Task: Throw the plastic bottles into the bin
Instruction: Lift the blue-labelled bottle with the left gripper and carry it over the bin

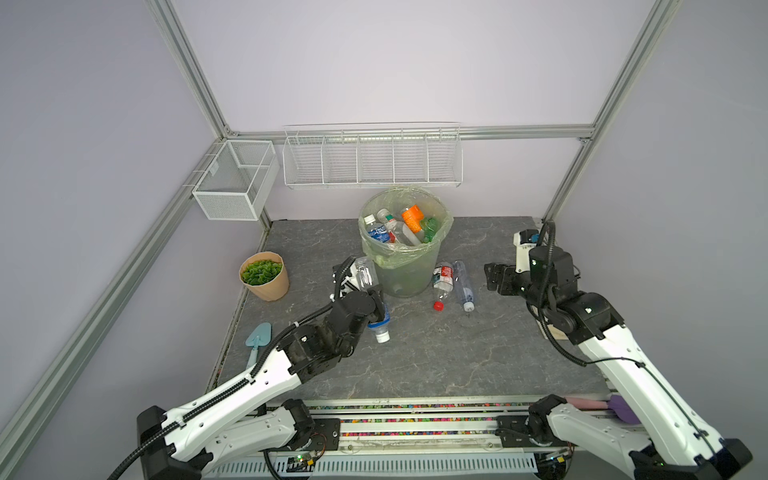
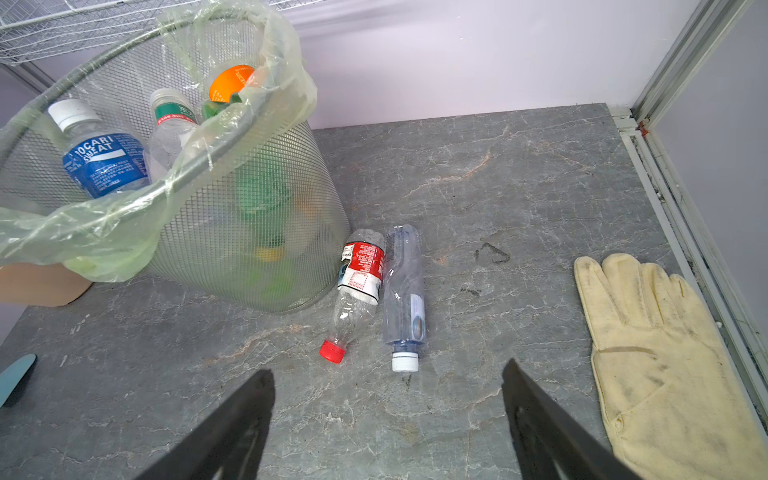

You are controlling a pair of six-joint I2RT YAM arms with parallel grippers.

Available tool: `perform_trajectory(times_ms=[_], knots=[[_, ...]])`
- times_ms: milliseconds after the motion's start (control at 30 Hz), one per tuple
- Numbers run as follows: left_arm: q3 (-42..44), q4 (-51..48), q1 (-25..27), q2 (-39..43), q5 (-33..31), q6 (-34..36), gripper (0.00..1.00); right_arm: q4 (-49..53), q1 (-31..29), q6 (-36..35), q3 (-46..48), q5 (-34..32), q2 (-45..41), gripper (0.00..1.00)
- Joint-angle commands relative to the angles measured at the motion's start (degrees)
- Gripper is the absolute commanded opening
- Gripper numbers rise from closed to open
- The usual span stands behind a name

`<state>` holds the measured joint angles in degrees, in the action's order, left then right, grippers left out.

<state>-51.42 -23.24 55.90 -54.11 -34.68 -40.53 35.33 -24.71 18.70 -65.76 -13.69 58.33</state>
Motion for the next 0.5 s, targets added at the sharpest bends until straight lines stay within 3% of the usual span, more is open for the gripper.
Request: perform_trajectory(times_ms=[0, 233, 467], knots=[[0.22, 2.14, 0.18, 2.19, -5.01, 5.31, 0.20, -0.86, 0.39, 0.89, 0.89, 0.62, -0.84, 0.88], [-3.46, 9.26, -0.08, 3.18, -7.95, 17.39, 0.20, -0.81, 0.44, 0.82, 0.72, 1.08, -0.83, 0.89], [-10.71, 10.99, -3.21, -0.63, -3.16, 23.85, 0.20, -0.62, 0.44, 0.55, 0.89, 1.36, -0.76, 0.88]])
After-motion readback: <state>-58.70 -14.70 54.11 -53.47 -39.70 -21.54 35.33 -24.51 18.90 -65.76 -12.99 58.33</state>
